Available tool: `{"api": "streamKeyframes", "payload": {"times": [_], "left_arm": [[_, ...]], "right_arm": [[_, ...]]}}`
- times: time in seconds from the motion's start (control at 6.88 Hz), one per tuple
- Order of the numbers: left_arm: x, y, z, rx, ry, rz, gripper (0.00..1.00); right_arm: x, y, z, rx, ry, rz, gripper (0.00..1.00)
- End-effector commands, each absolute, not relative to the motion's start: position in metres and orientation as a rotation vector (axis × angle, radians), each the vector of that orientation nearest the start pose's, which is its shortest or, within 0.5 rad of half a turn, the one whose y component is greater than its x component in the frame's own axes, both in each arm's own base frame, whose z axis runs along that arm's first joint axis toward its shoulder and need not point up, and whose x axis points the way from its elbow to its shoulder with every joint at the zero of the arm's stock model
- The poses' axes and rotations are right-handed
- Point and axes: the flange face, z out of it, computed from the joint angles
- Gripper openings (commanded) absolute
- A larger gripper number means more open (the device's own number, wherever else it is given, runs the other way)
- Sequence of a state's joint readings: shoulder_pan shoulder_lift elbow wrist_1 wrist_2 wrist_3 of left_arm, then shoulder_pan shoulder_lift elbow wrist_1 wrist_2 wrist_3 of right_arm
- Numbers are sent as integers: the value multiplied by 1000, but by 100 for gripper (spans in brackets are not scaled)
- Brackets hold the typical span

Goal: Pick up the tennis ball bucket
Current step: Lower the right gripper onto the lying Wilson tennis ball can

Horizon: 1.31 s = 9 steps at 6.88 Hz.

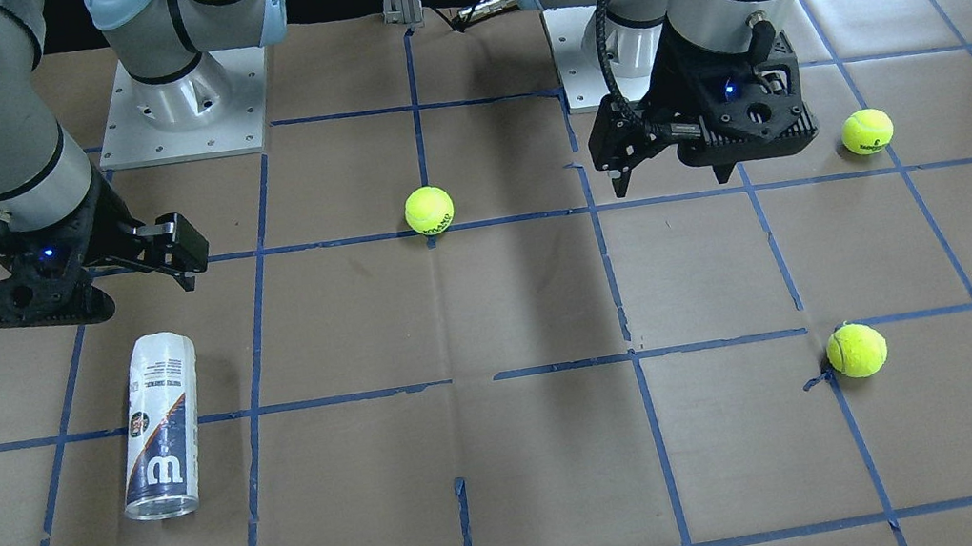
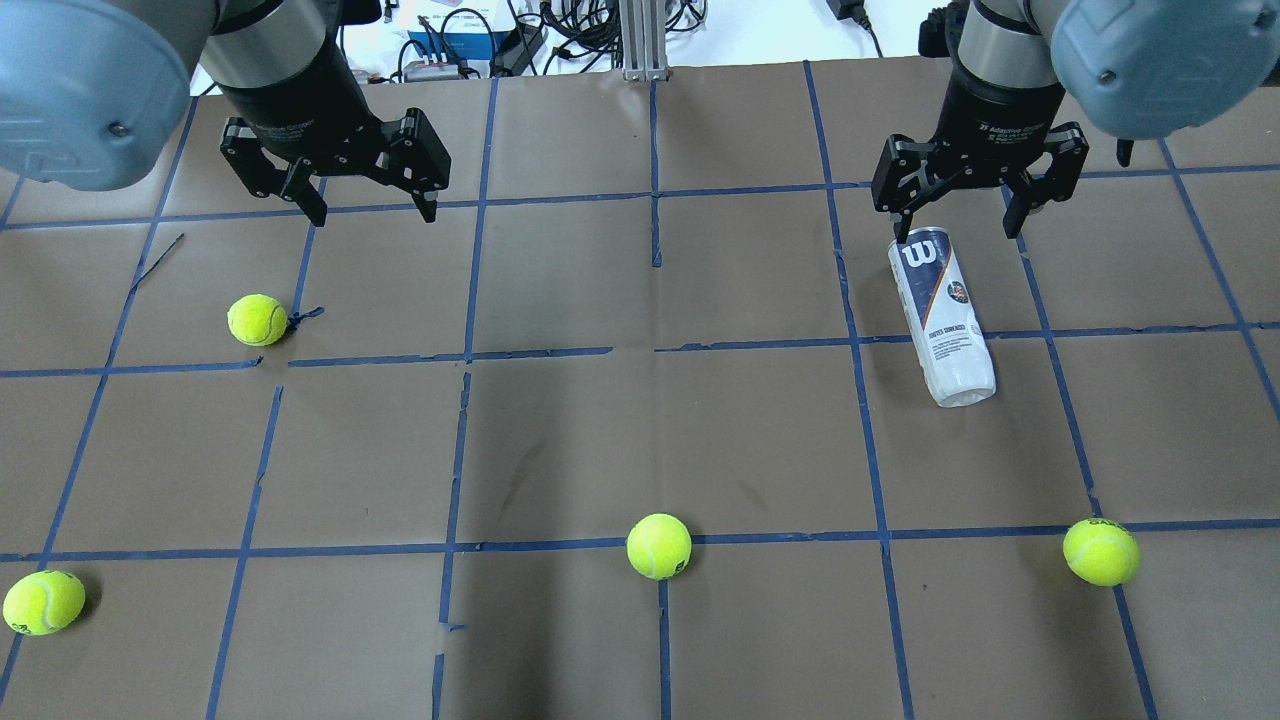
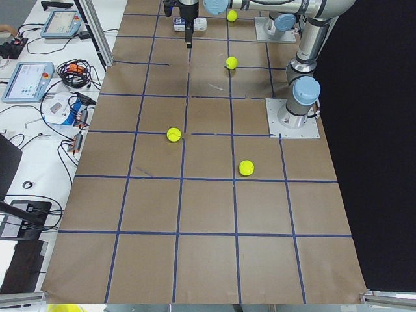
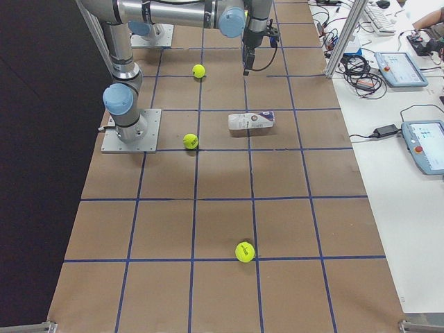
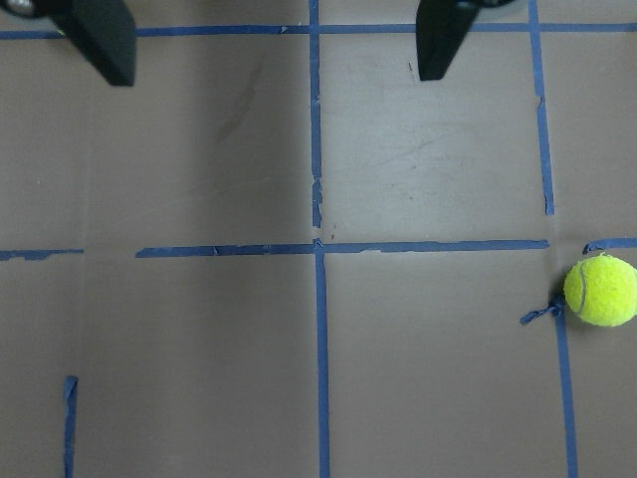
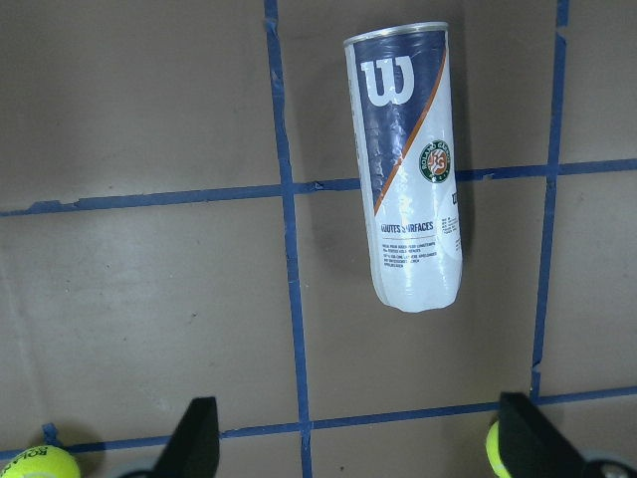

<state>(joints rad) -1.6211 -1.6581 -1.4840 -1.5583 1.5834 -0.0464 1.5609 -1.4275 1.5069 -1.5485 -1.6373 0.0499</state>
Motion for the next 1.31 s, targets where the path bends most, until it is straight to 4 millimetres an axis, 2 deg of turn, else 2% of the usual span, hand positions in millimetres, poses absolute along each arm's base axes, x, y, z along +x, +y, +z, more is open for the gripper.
{"api": "streamKeyframes", "payload": {"times": [0.0,0.29,0.58,0.73,0.87,1.02,1.16], "left_arm": [[-159,-522,487,7,3130,-20,100],[-159,-521,487,7,3130,-20,100],[-158,-520,487,5,3130,-22,100],[-158,-519,489,7,3129,-27,100],[-157,-517,491,5,3127,-35,100],[-157,-519,492,2,3130,-37,100],[-156,-522,496,0,3127,-49,100]], "right_arm": [[125,-544,455,96,3180,75,100],[126,-546,454,84,3174,65,100],[122,-555,443,10,3178,11,100],[114,-556,432,9,3181,21,100],[89,-564,395,31,3176,42,100],[54,-577,346,-45,3178,-8,100],[34,-575,314,-60,3170,-16,100]]}}
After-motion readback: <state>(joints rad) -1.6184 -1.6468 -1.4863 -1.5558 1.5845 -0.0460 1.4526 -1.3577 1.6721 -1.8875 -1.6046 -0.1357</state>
